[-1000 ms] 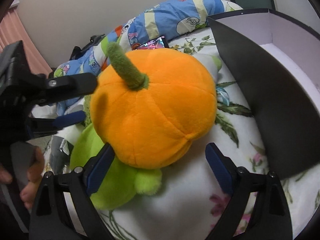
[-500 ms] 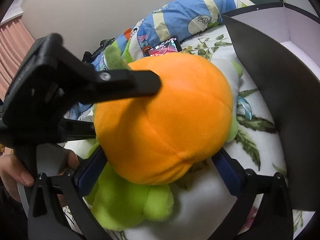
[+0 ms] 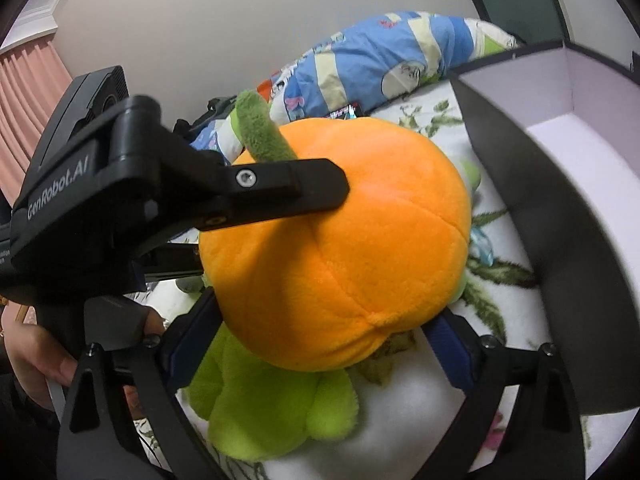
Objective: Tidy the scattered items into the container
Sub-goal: 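Lift the orange pumpkin with both tools and carry it over the black box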
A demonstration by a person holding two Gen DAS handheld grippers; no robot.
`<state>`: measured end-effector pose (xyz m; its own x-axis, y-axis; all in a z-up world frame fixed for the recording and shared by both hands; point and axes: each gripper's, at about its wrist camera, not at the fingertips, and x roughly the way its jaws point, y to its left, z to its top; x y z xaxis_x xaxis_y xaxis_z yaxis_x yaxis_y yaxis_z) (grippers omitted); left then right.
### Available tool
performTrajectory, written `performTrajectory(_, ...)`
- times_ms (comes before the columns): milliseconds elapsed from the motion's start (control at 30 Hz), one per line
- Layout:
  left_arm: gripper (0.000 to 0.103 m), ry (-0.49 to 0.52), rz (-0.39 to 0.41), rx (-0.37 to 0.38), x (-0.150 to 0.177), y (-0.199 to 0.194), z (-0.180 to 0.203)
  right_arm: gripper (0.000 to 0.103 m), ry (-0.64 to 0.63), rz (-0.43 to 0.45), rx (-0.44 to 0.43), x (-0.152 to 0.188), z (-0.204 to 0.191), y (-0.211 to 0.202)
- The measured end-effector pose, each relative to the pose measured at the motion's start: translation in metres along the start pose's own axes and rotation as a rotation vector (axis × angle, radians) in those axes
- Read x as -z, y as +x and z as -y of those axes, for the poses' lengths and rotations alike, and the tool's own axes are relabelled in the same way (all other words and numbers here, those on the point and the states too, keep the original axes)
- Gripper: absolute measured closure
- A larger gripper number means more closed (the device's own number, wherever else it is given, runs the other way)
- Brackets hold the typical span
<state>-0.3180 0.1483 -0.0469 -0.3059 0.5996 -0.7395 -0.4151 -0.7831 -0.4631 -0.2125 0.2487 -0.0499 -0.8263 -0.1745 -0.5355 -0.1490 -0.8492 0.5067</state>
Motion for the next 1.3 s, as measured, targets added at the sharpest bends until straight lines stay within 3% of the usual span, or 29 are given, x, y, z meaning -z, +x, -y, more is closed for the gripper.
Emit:
performTrajectory(300, 0.008, 0.101, 0.050, 0.062, -0.022, -0.009, 0.056, 0.006, -0.021, 0.100, 0.042, -0.024, 0.008, -0.045)
performTrajectory(633, 0.008, 0.190, 0.030, 0.154, -0.060, 0.038, 0.141, 0.005, -0.021, 0.169, 0.168, -0.074, 0.063, -0.085)
performTrajectory(733, 0.008, 0.217, 0.005, 0.164, -0.073, 0.060, 0.164, 0.004, -0.008, 0.154, 0.205, -0.091, 0.087, -0.085)
performTrajectory(967, 0.008, 0.210, -0.072, 0.147, -0.107, 0.117, 0.177, 0.004, 0.029, 0.055, 0.267, -0.133, 0.142, -0.062)
performTrajectory(1300, 0.008, 0.160, -0.170, 0.095, -0.126, 0.179, 0.159, 0.004, 0.109, -0.084, 0.287, -0.160, 0.196, -0.015)
